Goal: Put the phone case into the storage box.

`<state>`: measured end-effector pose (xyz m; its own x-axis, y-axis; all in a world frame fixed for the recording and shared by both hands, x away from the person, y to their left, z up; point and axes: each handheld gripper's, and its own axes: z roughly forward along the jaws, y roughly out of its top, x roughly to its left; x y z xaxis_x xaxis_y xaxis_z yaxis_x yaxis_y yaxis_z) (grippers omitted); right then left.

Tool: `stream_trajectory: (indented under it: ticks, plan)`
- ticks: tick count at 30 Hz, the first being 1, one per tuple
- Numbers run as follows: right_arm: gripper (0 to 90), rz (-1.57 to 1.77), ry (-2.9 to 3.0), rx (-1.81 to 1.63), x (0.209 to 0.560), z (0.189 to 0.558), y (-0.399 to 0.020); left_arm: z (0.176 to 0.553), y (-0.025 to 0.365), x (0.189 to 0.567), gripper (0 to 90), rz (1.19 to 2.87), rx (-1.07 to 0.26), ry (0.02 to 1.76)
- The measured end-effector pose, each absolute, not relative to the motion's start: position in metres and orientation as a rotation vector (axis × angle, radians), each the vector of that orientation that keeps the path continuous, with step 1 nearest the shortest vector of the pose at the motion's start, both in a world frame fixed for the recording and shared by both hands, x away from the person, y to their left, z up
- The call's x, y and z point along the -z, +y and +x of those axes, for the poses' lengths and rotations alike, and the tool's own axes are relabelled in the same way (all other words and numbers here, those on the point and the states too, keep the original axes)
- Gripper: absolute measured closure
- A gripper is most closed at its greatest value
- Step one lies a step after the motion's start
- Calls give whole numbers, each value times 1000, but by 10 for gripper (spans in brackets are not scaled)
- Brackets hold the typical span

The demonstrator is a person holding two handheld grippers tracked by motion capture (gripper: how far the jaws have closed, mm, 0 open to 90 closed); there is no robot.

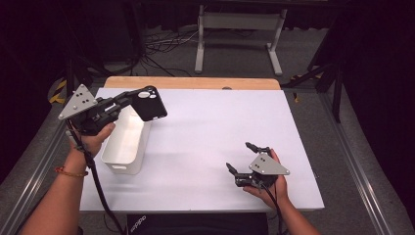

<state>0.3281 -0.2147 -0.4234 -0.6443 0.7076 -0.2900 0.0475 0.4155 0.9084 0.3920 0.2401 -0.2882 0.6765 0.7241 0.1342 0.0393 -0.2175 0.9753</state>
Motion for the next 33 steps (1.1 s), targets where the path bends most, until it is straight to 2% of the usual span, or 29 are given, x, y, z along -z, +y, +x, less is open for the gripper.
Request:
stream_trajectory:
  ticks: [19, 33]
  plan:
    - [124, 651, 1993, -1247, 424, 330, -217, 408, 270, 284, 829, 1657, -764, 693]
    - [130, 651, 2012, -1250, 424, 332, -217, 431, 279, 293, 829, 1708, -817, 734]
